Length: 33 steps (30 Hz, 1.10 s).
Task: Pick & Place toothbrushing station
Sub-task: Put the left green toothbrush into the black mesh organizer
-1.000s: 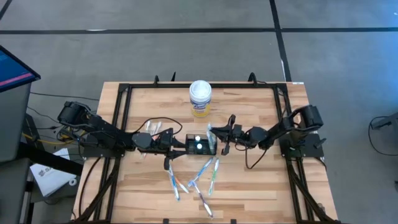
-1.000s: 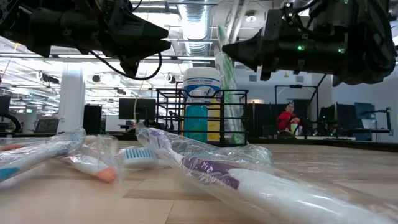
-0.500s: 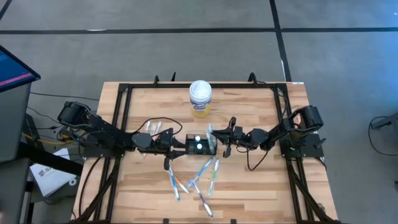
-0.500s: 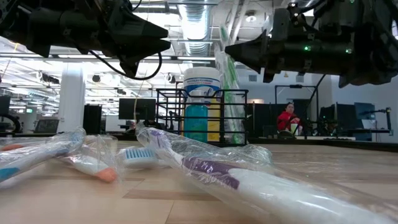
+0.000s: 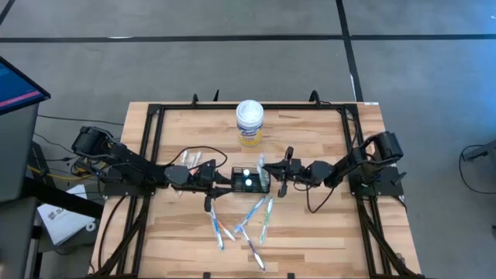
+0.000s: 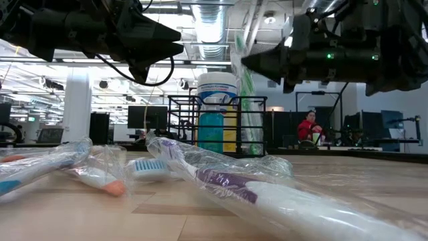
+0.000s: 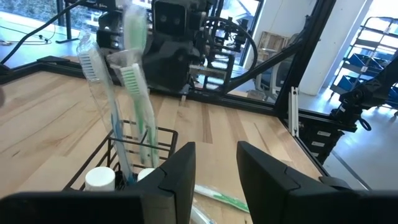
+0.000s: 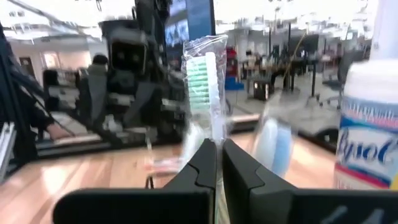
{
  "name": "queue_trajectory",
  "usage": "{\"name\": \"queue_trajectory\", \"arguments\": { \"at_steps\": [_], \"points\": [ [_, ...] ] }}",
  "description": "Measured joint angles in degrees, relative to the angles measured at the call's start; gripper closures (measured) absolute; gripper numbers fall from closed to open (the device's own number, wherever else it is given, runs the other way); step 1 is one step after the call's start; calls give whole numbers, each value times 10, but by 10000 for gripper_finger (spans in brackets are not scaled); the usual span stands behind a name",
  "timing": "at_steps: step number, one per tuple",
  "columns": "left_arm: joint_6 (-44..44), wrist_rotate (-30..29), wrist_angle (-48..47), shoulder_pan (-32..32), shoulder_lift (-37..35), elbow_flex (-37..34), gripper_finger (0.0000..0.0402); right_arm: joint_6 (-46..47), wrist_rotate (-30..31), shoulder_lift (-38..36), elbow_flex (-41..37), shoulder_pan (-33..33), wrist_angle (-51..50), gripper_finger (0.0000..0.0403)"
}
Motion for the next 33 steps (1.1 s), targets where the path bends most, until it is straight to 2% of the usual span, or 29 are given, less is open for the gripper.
{"name": "queue_trajectory", "arguments": {
  "at_steps": [10, 15, 21, 33],
  "points": [
    [0, 2, -2, 0, 0, 0, 289, 19, 24, 0, 0, 16, -41, 385],
    [0, 2, -5, 0, 0, 0, 289, 34, 74, 0, 0, 30, -67, 385],
    [0, 1, -5, 0, 0, 0, 289, 34, 78, 0, 0, 41, -67, 383],
    [0, -1, -10, 0, 0, 0, 289, 34, 96, -1, 0, 42, -63, 323]
  ]
}}
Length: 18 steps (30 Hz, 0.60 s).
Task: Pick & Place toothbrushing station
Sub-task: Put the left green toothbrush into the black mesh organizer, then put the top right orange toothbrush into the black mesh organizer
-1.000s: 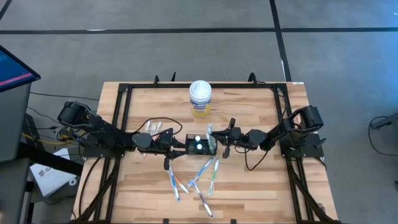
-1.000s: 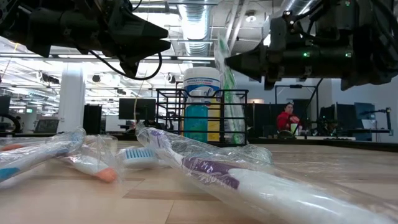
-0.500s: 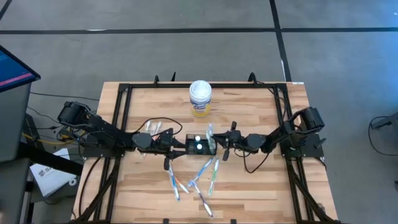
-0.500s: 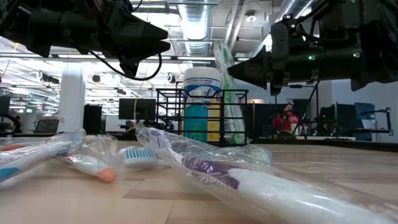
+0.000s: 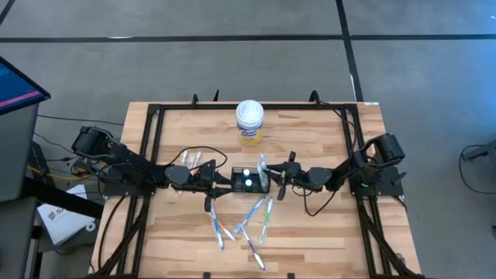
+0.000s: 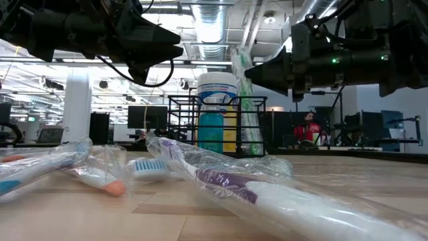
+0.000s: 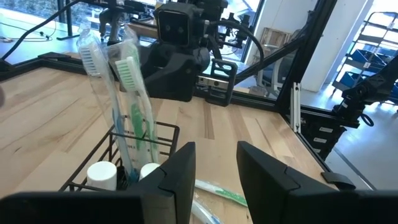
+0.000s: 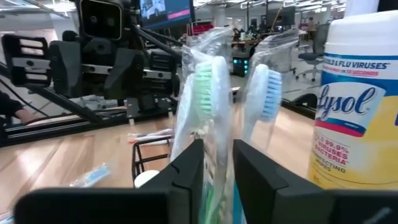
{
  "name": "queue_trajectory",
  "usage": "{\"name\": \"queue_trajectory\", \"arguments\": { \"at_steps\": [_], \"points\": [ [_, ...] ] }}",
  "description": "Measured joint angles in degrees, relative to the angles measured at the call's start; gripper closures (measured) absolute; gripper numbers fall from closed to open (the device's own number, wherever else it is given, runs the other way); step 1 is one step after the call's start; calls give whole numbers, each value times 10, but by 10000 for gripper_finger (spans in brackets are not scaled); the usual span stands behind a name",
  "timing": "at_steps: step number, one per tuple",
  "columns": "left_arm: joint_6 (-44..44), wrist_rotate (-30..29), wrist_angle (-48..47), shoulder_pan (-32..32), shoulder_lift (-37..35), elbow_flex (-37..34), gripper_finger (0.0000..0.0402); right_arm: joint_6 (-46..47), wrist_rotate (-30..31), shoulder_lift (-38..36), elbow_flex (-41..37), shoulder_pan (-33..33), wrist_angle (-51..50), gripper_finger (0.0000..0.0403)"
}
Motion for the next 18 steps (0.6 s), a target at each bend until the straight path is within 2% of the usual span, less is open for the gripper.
{"name": "queue_trajectory", "arguments": {
  "at_steps": [7, 13, 18],
  "points": [
    [0, 0, 0, 0, 0, 0, 289, -30, 5, -35, 0, 23, -16, 294],
    [-20, 1, -6, 0, 0, 0, 289, -35, 53, -92, 0, 49, -94, 294],
    [-42, -19, -77, 0, -34, 0, 289, -29, 56, -134, 0, 52, -148, 296]
  ]
}}
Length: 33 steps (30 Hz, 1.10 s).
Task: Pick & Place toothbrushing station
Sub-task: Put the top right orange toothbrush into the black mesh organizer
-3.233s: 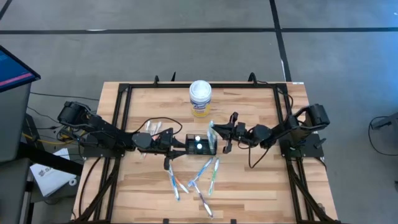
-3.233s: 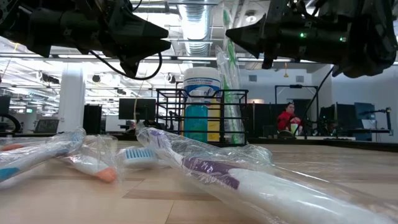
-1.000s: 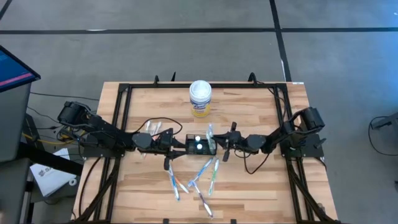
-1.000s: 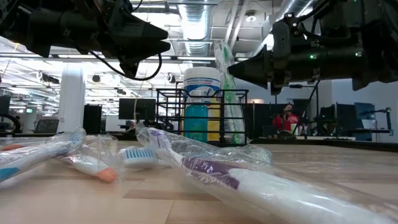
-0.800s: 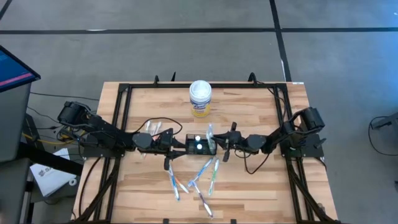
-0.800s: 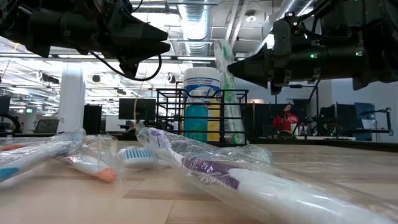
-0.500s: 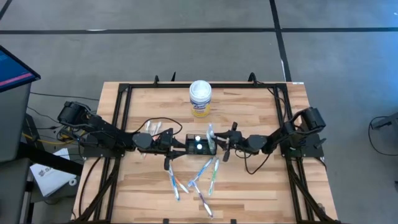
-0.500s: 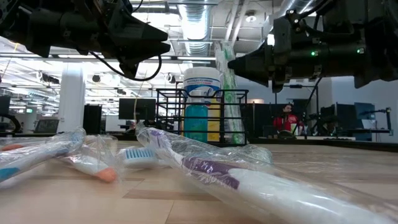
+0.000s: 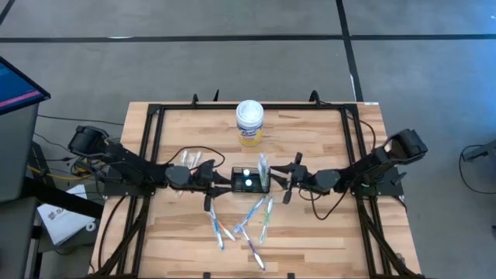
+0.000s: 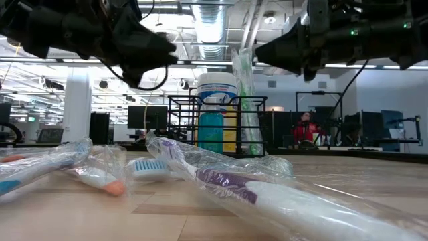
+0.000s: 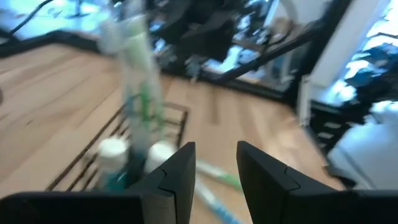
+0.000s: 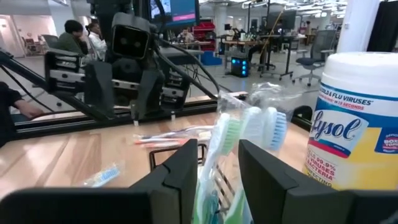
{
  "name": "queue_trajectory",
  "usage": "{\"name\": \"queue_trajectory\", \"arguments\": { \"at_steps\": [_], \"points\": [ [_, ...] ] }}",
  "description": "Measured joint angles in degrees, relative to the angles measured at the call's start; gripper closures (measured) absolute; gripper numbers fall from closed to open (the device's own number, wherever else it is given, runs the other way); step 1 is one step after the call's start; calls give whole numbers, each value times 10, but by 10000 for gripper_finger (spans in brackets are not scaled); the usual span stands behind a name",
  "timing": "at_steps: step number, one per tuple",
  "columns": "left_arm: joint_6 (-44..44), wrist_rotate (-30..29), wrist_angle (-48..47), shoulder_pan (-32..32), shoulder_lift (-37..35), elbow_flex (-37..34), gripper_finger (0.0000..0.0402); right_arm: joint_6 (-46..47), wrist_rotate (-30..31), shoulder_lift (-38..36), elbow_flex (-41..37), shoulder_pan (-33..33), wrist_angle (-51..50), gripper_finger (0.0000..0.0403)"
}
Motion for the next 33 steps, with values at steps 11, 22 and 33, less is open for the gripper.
{"name": "queue_trajectory", "arguments": {
  "at_steps": [11, 22, 33],
  "points": [
    [-105, -145, -356, 0, -190, 0, 289, 14, -1, -58, 0, 3, -63, 296],
    [-251, -156, -585, 72, -209, 0, 289, 27, -2, -115, 2, 3, -129, 296],
    [-253, -70, -637, 208, -209, 0, 289, 40, -2, -127, 52, -10, -271, 296]
  ]
}}
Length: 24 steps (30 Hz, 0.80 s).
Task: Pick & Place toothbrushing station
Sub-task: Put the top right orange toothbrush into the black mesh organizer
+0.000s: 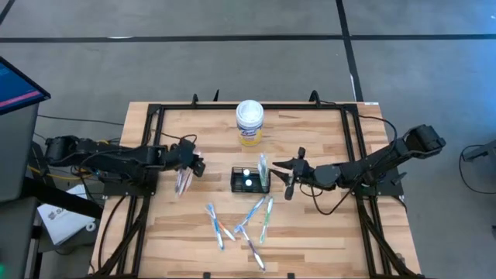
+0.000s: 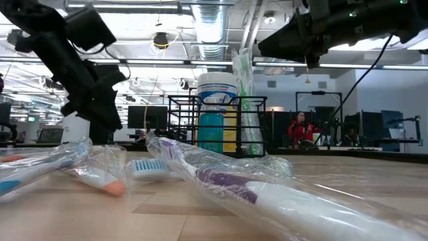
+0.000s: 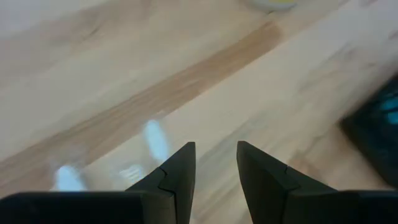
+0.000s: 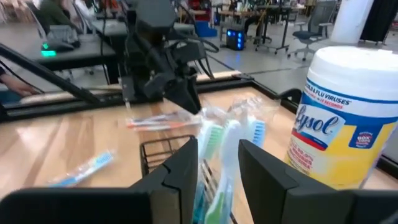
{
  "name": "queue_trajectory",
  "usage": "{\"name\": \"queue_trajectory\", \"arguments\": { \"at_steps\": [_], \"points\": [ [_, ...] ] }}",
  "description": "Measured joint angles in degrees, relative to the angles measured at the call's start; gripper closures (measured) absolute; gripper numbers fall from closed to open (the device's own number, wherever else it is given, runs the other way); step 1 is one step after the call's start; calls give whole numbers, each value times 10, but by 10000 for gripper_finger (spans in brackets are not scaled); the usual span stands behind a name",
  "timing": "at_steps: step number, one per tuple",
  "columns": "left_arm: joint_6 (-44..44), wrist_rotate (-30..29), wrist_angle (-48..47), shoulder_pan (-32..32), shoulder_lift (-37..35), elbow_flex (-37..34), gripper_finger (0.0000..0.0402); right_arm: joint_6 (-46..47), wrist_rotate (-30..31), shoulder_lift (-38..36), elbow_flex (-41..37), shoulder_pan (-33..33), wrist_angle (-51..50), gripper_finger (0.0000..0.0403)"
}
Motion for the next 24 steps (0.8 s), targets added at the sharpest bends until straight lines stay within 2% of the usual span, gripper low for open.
{"name": "queue_trajectory", "arguments": {
  "at_steps": [11, 16, 24],
  "points": [
    [12, 46, -45, 62, 15, 0, 289, -2, 0, 0, 12, -13, -14, 296],
    [23, 76, -44, 80, 49, 0, 289, -2, 0, -8, 12, -27, -18, 296],
    [30, 80, -41, 85, 108, 21, 289, -2, 0, -48, 12, -35, -43, 296]
  ]
}}
